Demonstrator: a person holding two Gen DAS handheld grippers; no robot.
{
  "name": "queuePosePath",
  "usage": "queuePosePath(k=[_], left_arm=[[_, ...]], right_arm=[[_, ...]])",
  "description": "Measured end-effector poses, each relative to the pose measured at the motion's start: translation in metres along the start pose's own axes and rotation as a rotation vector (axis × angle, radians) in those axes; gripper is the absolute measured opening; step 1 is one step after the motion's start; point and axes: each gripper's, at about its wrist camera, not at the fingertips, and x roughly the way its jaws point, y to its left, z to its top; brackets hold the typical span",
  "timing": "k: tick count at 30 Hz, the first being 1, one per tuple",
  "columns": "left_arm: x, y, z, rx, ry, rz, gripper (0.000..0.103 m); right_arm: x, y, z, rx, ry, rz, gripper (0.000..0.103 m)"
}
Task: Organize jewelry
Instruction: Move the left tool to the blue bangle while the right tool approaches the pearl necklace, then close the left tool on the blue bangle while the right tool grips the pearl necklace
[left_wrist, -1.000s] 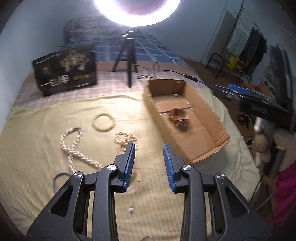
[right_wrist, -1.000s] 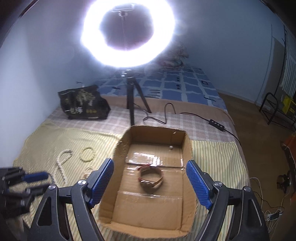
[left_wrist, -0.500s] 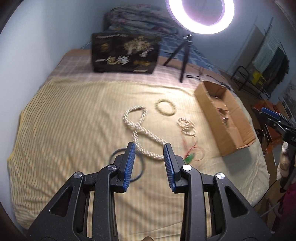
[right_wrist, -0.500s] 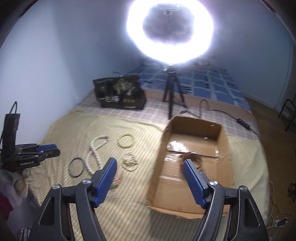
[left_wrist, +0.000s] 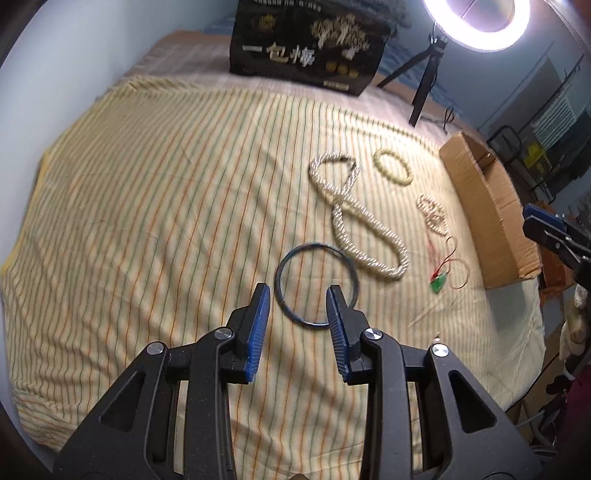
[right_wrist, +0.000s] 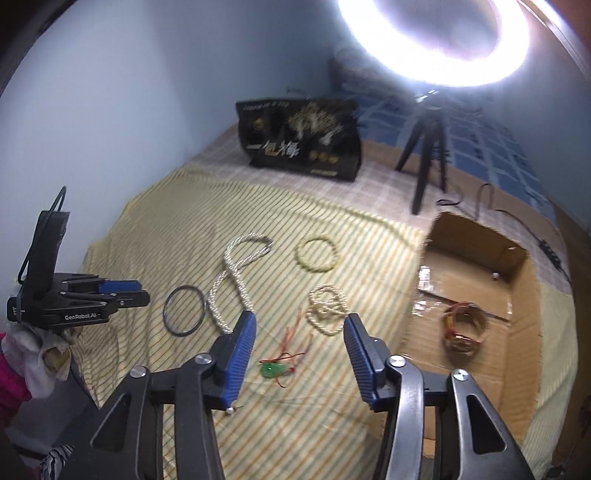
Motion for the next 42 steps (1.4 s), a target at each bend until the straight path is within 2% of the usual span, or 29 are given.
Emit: queuePosePath(k=[10,20,24,29,34,38,42], left_arm=[[0.039,0.008,0.012,-0.003,0.091,0.049,0.031],[0.058,-0.004,0.015,0.083,0.108,0.099,0.031],[0.062,-0.009,0.012,0.135,0.096,0.121,0.031],[0.064,-0.008,0.011,0.148,0.074,0.115,0.03],[0.064,-0.01,0.009,0.176,0.049,0.131,0.029],[0.063,-0.011,0.009,0.184,0.035,0.129,0.028],[0.061,-0.01,0.008,0.183,0.016,0.135,0.02]], right_arm=[[0.055,0.025,0.012,-0.036,0.102,0.078,0.041],[0.1,0.029,0.02,-0.026,0.171,0.108,0.038],[0.117,0.034,0.02,-0.035,0.196,0.113,0.036],[0.141,0.039,0.018,-0.04,0.229,0.114,0.033],[0.158,0.044,0.017,-0.066,0.247,0.093,0.032],[0.165,0.049,0.02,-0.09,0.255,0.065,0.027],[0.167,0.058,0.02,-0.125,0.249,0.03,0.02]])
